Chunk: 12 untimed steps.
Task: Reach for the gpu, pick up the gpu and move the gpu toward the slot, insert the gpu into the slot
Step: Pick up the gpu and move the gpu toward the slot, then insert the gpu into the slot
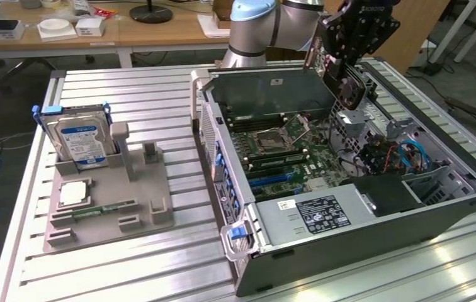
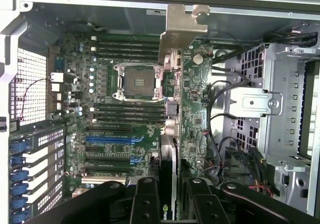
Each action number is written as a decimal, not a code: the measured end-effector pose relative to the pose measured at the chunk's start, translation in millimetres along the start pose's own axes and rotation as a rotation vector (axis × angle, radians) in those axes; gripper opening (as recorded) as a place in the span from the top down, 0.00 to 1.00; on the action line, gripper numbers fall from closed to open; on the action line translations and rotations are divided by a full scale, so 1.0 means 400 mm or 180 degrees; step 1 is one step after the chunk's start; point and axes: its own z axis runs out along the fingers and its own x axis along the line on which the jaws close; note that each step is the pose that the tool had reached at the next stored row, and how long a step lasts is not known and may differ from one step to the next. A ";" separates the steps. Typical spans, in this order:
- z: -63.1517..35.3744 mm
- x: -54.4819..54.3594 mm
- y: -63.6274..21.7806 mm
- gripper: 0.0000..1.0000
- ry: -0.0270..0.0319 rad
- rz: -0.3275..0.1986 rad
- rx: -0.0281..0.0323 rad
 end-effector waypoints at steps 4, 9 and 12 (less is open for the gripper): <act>0.000 0.000 0.000 0.74 0.0000 0.0000 0.0000; 0.000 0.000 0.000 0.74 0.0000 0.0000 0.0000; 0.000 0.000 0.000 0.74 0.0002 -0.0105 -0.0003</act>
